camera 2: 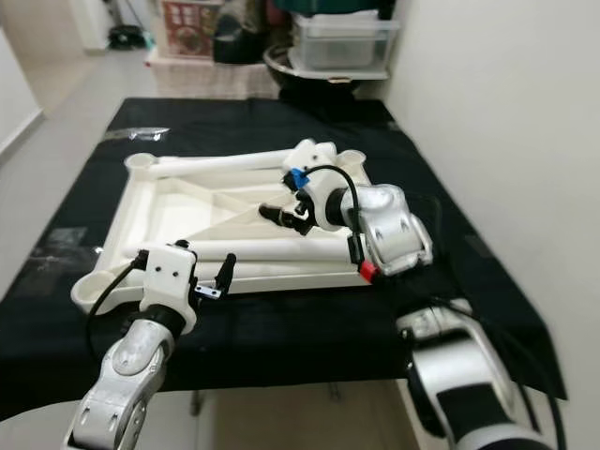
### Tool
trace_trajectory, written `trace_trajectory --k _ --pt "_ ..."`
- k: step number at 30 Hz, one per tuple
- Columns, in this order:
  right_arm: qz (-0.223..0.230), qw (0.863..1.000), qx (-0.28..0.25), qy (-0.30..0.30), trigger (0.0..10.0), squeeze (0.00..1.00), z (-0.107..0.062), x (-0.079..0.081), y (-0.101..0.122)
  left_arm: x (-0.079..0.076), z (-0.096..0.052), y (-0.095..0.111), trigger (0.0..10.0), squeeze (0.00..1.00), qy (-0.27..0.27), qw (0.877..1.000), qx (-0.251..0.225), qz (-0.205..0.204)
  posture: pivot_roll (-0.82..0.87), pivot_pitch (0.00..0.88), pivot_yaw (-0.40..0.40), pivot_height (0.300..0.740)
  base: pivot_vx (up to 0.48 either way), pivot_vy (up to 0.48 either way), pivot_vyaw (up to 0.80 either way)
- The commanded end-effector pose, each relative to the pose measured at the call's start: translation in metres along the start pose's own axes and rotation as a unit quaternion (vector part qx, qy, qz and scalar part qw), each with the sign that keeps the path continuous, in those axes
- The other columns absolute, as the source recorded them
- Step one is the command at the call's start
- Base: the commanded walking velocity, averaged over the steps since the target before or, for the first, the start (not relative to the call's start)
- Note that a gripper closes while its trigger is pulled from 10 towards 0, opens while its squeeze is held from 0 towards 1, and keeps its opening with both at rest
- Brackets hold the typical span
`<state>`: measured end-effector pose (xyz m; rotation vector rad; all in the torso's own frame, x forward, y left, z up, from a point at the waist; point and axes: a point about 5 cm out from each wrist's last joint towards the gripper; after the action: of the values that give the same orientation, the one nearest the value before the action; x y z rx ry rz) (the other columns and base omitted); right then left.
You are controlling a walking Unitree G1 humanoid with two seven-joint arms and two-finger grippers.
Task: Building children table
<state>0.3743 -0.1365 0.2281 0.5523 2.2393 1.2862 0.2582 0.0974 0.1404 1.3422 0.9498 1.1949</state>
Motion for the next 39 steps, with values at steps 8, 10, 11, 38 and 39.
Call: trace_trajectory --k 8,10,11,38,39 --pt "-0.034 0.996 0.082 0.030 10.0 0.00 0.011 -0.016 0.009 -0.038 -0.024 0.000 10.0 0.00 -0.133 0.989 0.014 -0.060 0.02 0.000 -0.090 0.740 0.000 0.000 0.00" --pt "-0.044 0.993 0.105 0.037 10.0 0.00 0.017 -0.015 0.012 -0.039 -0.026 -0.001 10.0 0.00 -0.133 0.989 0.018 -0.067 0.02 0.000 -0.096 0.740 0.000 0.000 0.00" --pt "-0.044 0.993 0.105 0.037 10.0 0.00 0.017 -0.015 0.012 -0.039 -0.026 -0.001 10.0 0.00 -0.133 0.989 0.018 -0.067 0.02 0.000 -0.096 0.740 0.000 0.000 0.00" --pt "-0.127 0.959 0.237 0.091 10.0 0.00 0.030 -0.008 0.008 -0.041 -0.056 0.005 10.0 0.00 -0.104 0.990 0.048 -0.082 0.00 0.056 -0.154 0.740 0.000 0.000 0.00" --pt "-0.127 0.959 0.238 0.088 10.0 0.00 0.030 -0.008 0.008 -0.041 -0.055 0.006 10.0 0.00 -0.102 0.990 0.047 -0.083 -0.01 0.062 -0.151 0.740 0.000 0.000 0.00"
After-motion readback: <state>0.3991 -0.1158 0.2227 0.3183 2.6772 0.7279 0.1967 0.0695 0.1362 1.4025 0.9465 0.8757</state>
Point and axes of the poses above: a point about 5 cm out from each wrist's last joint towards the gripper, its own z axis pointing out of the wrist towards the gripper, its own y axis along the axis of the wrist's last joint, x = y × z, and after that the axes turned 5 degrees about z, right-handed
